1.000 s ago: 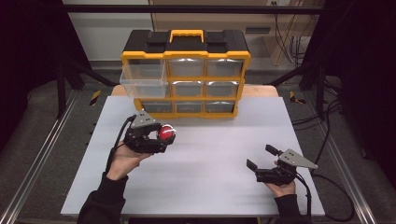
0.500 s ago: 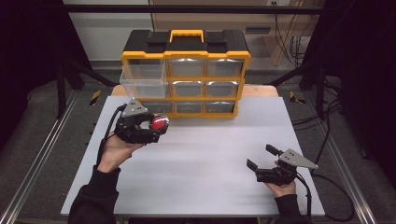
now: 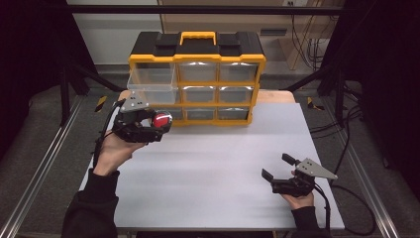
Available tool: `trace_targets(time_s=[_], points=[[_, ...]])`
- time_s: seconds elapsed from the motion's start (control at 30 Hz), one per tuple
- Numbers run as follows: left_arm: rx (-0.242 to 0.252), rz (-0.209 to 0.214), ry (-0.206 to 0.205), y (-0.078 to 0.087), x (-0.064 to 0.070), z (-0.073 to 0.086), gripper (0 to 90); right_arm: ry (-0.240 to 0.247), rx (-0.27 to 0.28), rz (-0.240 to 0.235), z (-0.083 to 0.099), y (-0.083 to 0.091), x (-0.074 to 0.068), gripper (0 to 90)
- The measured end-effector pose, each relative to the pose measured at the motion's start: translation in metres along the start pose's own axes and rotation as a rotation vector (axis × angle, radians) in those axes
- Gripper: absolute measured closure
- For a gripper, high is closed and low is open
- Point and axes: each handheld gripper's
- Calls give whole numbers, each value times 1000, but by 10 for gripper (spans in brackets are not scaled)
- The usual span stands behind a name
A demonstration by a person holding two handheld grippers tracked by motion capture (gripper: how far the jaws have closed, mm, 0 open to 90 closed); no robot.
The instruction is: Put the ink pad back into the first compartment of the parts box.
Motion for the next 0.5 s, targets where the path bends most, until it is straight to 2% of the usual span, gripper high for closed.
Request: trace_targets(time_s=[0.23,0.5], points=[[14,-16,-15,6,-2,-9,287,0,1,1,0,0,0,6],[27,-30,-14,14,-7,-20,287,-1,1,0,0,0,0,6]])
Point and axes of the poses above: each handheld gripper's, and its own axes: y roughly backward along the jaws, z roughly out of its underside, x roughly to its right, and after that the axes turned 1 degree about -x, right-handed
